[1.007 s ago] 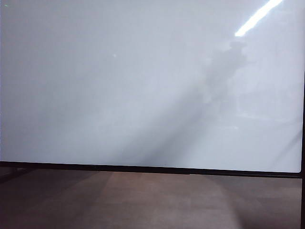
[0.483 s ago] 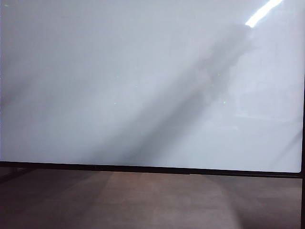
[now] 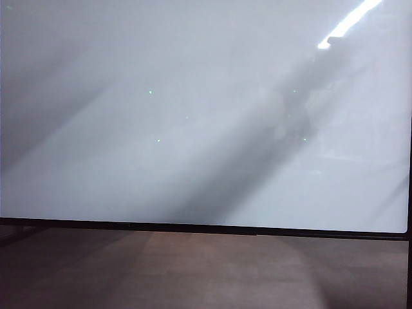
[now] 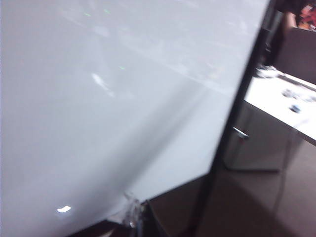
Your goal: Reach to the right to find the marker pen, pick it up, and write the number 6 on the whiteboard.
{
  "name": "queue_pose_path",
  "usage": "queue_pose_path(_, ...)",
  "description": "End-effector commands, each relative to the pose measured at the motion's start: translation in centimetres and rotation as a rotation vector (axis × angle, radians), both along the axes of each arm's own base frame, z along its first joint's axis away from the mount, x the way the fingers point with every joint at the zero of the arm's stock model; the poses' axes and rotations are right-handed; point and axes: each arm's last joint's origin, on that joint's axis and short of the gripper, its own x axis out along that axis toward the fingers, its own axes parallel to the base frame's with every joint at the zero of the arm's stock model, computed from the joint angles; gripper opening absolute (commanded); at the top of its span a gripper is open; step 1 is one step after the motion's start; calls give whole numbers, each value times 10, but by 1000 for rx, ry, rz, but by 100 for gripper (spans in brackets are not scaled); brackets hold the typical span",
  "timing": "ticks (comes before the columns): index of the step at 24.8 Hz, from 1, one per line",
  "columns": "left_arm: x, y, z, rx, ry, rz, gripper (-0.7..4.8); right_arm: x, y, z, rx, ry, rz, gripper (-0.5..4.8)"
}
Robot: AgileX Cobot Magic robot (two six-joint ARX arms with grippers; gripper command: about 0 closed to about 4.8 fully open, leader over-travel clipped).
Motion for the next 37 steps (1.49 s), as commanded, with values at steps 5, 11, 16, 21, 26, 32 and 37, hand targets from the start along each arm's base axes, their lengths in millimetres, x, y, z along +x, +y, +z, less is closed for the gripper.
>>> queue_pose_path(5,2,-10,-1,26,33,-41,-5,22,-37,-11,-20,7,-6,-1)
queue_pose_path(11,2,-11,-4,40,53,-45,-5,37,-57,-26,-18,45,-11,-1)
queue_pose_path(16,2,-11,-3,37,41,-47,-5,56,-62,-50,-82,8,38,-1)
queue_pose_path(21,2,-11,-2,31,32,-47,-5,76,-69,-93,-62,59,62,-1)
queue_pose_path(26,2,-11,-2,31,34,-48,-5,103,-77,-140,-24,81,127,4)
queue_pose_path(32,2,-11,-2,33,38,-48,-5,115,-82,-168,12,78,132,278)
queue_pose_path(37,2,-11,-2,33,37,-48,-5,134,-89,-174,-6,76,190,279)
